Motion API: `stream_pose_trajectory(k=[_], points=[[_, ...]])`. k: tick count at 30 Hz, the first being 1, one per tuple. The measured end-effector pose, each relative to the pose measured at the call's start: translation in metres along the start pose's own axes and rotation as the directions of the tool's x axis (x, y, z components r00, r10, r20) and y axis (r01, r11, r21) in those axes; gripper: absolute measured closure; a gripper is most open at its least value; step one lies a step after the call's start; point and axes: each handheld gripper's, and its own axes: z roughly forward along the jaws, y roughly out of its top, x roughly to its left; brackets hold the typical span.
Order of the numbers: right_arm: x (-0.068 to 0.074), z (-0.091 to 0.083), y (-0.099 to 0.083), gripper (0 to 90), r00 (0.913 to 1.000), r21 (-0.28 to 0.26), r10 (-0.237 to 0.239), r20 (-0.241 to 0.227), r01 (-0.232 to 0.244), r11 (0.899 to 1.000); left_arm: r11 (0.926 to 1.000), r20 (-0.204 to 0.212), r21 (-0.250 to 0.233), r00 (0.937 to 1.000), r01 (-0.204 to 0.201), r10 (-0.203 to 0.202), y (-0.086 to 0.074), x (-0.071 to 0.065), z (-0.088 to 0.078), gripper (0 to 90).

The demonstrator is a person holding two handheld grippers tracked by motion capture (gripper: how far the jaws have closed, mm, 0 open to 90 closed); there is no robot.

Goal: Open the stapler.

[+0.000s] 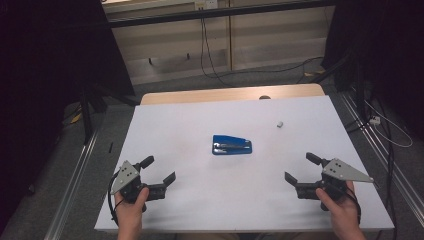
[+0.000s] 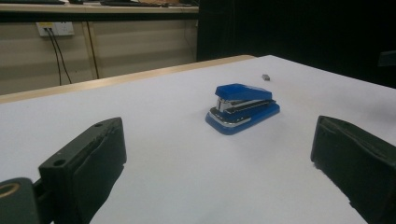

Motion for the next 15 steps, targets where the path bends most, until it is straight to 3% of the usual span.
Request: stream_pose_trajectory(k=[10,15], points=[[0.000,0.008,0.003,2.2,0.9997,0.005,-0.024,0.010,0.024,1.000,0.9999,0.024,-0.006,0.9997,0.011,-0.011,0.002,-0.001,0.006,3.4],[0.000,0.015,0.004,2.1,0.9976,0.020,-0.065,0.022,0.065,0.998,0.9997,0.029,-0.011,0.9994,0.020,-0.020,0.006,0.002,0.015,3.4]])
